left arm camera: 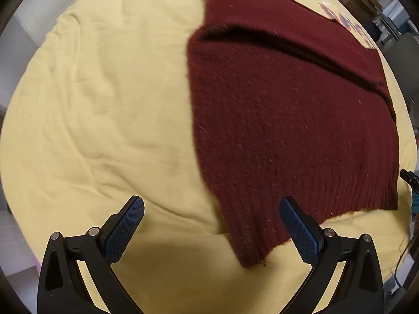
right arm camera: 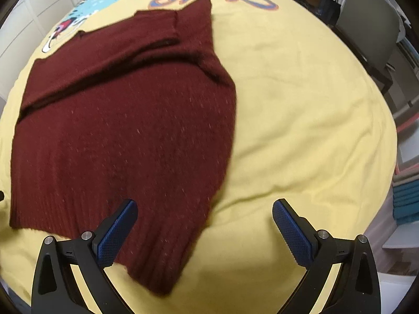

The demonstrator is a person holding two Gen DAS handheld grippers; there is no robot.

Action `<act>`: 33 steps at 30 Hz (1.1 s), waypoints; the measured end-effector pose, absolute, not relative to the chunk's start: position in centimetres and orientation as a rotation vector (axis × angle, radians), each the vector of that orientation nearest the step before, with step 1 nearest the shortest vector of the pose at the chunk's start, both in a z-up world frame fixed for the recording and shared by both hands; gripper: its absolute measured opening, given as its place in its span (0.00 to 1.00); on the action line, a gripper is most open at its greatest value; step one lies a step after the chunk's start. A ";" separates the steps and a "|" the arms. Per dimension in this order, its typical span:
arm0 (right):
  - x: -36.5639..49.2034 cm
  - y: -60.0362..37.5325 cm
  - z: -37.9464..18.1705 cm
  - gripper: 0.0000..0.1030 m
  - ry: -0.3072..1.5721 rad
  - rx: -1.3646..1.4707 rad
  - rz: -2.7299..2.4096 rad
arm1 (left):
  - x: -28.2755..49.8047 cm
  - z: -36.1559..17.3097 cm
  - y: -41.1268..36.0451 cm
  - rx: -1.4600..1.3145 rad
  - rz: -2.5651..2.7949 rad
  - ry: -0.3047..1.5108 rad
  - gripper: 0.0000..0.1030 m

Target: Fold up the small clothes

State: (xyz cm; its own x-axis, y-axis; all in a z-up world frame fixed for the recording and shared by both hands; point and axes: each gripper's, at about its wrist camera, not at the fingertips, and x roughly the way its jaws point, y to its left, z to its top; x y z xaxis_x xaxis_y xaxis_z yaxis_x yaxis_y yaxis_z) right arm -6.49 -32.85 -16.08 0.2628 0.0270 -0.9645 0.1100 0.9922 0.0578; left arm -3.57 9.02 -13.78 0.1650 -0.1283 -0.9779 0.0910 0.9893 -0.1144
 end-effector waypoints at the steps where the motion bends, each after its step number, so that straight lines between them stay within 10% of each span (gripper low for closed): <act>1: -6.6 -33.0 -16.5 1.00 1.328 0.135 -0.057 | -3.5 -14.1 8.7 -0.026 -0.171 1.405 0.99; 13: -7.3 -32.0 -18.4 0.92 1.441 0.194 -0.005 | -1.9 -17.3 8.2 -0.063 -0.245 1.508 0.84; 19: -7.5 -30.7 -19.8 0.54 1.515 0.235 0.058 | -1.5 -18.5 7.7 -0.072 -0.291 1.546 0.43; 21: -7.4 -31.0 -19.8 0.21 1.513 0.278 0.085 | -1.4 -18.9 7.5 -0.102 -0.308 1.562 0.13; 33: -6.0 -32.7 -14.4 0.12 1.370 0.333 0.136 | 0.8 -12.4 9.0 -0.251 -0.387 1.412 0.09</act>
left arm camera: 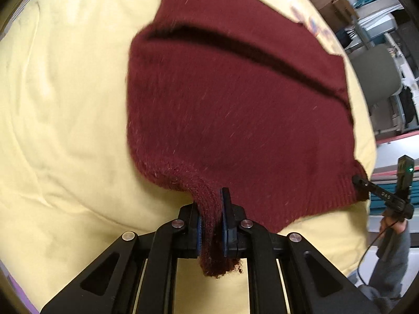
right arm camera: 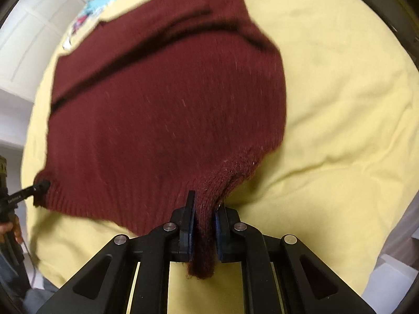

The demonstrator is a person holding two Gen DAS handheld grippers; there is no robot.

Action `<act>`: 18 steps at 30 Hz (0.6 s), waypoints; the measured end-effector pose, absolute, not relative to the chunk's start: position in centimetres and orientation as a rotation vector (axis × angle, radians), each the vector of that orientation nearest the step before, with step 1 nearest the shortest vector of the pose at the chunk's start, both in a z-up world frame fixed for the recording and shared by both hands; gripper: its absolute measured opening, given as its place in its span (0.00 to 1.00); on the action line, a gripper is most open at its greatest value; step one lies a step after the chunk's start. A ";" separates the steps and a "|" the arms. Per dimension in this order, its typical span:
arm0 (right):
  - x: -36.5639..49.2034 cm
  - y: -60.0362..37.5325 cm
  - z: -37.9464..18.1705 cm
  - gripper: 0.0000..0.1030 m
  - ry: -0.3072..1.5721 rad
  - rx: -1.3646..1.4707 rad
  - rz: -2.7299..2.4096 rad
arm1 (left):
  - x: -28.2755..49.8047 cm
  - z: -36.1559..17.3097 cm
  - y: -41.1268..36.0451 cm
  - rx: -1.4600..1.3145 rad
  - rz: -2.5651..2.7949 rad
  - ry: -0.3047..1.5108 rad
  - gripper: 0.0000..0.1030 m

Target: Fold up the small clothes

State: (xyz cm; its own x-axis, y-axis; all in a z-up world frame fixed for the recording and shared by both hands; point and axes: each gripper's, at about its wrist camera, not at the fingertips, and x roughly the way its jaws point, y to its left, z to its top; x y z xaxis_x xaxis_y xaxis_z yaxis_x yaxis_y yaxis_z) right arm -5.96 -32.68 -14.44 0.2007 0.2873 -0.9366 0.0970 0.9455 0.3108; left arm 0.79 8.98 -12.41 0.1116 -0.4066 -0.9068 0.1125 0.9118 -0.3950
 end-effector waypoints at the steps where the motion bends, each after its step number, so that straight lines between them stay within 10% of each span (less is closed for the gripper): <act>1: -5.6 -32.7 -13.7 0.12 1.352 0.332 0.141 | 1.1 -12.1 9.0 -0.253 -0.394 1.403 0.09; 18: 8.0 -33.0 -3.1 0.11 0.993 0.332 0.164 | 11.8 -1.3 8.7 -0.260 -0.399 1.093 0.09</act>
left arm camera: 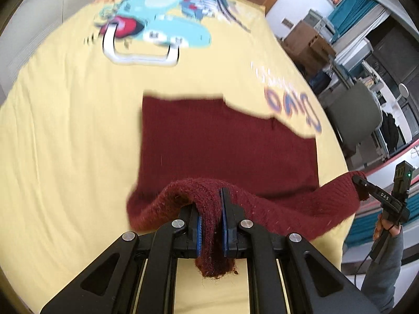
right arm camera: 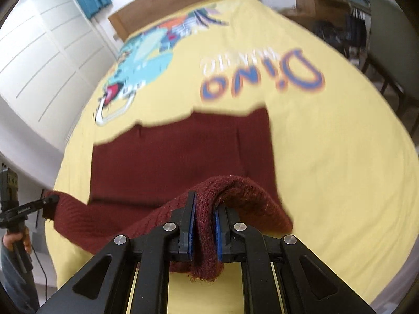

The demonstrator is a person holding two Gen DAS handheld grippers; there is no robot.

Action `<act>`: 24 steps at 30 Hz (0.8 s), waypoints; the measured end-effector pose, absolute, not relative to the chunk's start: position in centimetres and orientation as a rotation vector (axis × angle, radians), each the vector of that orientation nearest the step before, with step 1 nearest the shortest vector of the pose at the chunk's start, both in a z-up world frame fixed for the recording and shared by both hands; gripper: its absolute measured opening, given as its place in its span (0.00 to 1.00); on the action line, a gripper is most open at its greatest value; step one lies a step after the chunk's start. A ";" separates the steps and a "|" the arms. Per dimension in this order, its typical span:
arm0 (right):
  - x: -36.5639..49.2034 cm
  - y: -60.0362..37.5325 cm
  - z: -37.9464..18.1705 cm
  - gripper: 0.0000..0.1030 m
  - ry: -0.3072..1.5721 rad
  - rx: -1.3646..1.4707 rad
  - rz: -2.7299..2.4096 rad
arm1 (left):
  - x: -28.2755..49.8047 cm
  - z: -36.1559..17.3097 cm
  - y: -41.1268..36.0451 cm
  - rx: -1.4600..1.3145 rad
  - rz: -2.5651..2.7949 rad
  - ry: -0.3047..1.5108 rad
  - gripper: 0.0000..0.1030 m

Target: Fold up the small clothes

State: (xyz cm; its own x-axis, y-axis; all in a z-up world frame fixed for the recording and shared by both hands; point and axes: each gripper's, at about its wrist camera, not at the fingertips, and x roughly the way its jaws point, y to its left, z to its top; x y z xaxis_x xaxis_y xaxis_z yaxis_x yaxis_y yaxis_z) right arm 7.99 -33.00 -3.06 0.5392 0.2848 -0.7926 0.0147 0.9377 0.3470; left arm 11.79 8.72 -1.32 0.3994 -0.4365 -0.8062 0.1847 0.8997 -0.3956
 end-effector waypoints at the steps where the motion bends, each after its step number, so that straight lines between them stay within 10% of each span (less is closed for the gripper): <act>1: 9.5 -33.1 -2.5 0.11 0.979 0.320 0.153 | 12.9 -0.9 8.8 -0.249 -0.388 1.077 0.09; 21: 21.6 -33.4 -11.6 0.22 1.159 0.288 -0.001 | 22.6 -9.6 5.5 0.022 -0.181 1.115 0.13; 24: 21.4 -33.4 -11.3 0.44 1.146 0.263 -0.033 | 22.5 -9.4 5.1 0.038 -0.185 1.093 0.44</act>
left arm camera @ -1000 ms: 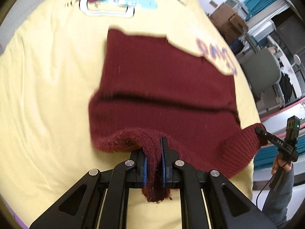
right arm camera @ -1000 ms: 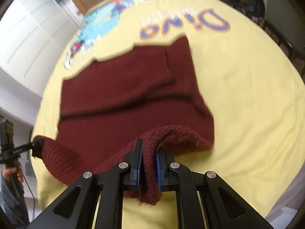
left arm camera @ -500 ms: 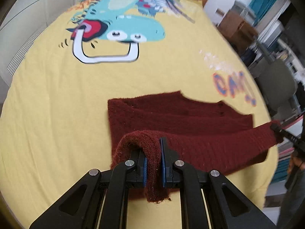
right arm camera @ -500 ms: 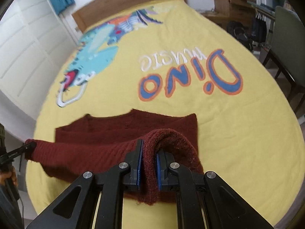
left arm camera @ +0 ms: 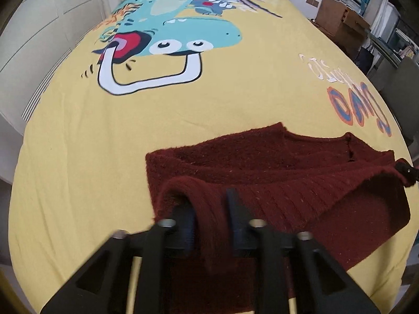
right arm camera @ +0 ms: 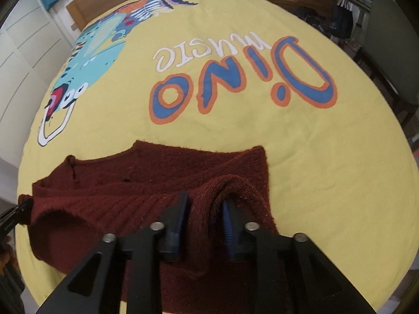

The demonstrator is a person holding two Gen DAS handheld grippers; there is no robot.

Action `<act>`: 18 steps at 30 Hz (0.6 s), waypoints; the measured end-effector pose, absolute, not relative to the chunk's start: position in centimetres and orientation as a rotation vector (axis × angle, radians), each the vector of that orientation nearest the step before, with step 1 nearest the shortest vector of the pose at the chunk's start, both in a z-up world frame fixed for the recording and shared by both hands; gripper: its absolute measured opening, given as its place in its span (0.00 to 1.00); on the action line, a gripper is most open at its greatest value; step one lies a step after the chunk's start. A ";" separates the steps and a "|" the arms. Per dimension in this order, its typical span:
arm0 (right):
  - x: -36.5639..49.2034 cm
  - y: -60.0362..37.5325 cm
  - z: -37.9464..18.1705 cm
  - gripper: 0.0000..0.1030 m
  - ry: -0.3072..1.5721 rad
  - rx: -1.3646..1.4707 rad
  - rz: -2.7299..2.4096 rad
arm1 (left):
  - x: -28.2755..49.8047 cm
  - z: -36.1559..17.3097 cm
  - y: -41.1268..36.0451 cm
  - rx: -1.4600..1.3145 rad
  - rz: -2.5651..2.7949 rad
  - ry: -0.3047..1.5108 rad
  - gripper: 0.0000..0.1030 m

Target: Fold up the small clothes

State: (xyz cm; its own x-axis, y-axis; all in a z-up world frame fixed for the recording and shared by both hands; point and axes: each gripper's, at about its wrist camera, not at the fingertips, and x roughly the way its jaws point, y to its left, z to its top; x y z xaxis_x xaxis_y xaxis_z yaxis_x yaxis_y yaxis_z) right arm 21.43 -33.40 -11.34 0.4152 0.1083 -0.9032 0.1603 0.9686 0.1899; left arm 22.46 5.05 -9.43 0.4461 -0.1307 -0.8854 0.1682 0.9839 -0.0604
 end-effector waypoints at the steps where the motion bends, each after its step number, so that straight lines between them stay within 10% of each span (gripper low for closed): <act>1: 21.3 -33.5 -11.2 0.51 1.141 0.257 -0.045 | 22.4 -9.2 5.0 0.040 -0.184 1.083 0.57; 2: 21.3 -33.5 -10.9 0.63 1.134 0.253 -0.051 | 22.3 -8.9 4.9 0.048 -0.172 1.069 0.85; 3: 21.1 -33.6 -10.6 0.67 1.127 0.252 -0.053 | 22.2 -8.5 4.8 0.053 -0.165 1.051 0.92; 18: 14.7 -23.4 -9.2 1.00 0.953 -0.044 0.126 | 15.3 -9.2 -2.6 0.109 -0.380 0.933 0.99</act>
State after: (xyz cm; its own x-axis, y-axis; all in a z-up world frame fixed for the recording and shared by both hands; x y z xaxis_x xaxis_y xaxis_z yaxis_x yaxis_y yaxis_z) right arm 14.72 -23.43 -9.24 0.5727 0.0879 -0.8150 -0.1266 0.9918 0.0180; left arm 15.30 -2.62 -9.19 0.5340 -0.2718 -0.8006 0.3650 0.9282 -0.0717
